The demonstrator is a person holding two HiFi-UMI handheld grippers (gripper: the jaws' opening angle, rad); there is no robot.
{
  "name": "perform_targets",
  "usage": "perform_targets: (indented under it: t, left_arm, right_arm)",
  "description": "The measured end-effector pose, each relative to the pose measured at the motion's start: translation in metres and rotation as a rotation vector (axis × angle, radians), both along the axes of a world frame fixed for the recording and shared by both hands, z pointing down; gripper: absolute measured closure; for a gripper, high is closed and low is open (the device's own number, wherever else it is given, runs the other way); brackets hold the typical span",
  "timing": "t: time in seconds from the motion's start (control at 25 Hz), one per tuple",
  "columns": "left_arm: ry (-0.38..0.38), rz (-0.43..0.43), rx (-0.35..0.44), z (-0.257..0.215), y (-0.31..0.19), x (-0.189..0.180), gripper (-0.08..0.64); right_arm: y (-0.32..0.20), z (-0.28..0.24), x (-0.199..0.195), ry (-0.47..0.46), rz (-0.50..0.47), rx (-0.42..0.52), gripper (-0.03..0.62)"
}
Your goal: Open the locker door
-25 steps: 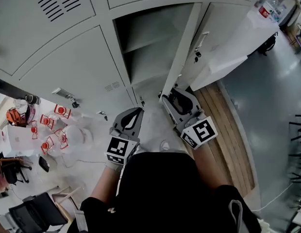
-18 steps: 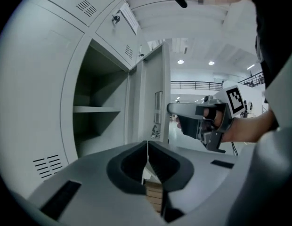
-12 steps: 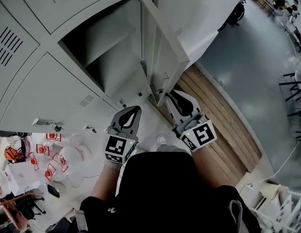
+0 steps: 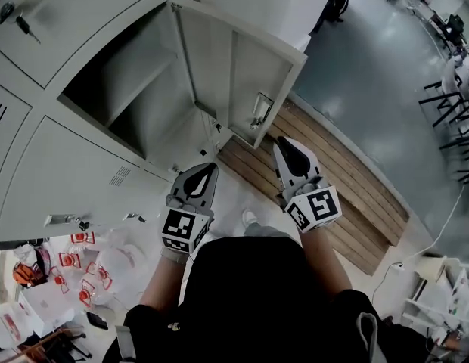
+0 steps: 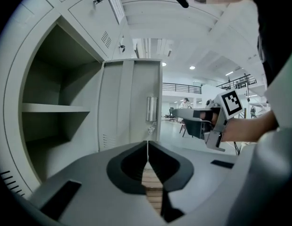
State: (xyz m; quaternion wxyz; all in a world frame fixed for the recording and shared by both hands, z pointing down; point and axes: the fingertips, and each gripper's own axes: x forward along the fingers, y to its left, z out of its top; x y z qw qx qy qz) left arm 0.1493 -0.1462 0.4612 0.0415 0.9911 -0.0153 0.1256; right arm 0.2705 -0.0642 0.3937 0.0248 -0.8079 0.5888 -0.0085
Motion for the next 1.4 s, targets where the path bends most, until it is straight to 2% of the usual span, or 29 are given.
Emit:
perform_targets:
  t: [0.2,0.32,0.72,0.92,1.16,1.32,1.4]
  left_arm:
    - [0.04,0.022,0.022,-0.011,-0.001,0.01,0.535]
    - [0.019,0.021,0.01,-0.006,-0.003,0.007,0.535]
    - [0.013,-0.032,0.004,-0.006,-0.023,-0.003,0.535]
    - [0.043,-0.064,0.019,-0.012,-0.033,-0.005,0.535]
    - [0.013,-0.074,0.005,-0.005,-0.034,-0.009,0.535]
    - [0.041,-0.071,0.017,-0.011,-0.032,-0.005,0.535]
    - [0.03,-0.067,0.012,-0.006,-0.03,-0.006,0.535]
  right_arm:
    - [0.004,0.007,0.0,-0.017,0.023,-0.017,0.529]
    - [0.002,0.009,-0.005,-0.028,0.017,-0.016,0.529]
    - [-0.035,0.018,-0.041,-0.032,-0.107,-0.029,0.529]
    - [-0.048,0.02,-0.047,-0.033,-0.144,-0.035,0.529]
    - [-0.052,0.024,-0.048,-0.013,-0.152,-0.06,0.531]
    - [-0.049,0.026,-0.047,-0.018,-0.145,-0.062,0.531]
    - [-0.046,0.026,-0.045,-0.022,-0.14,-0.06,0.531]
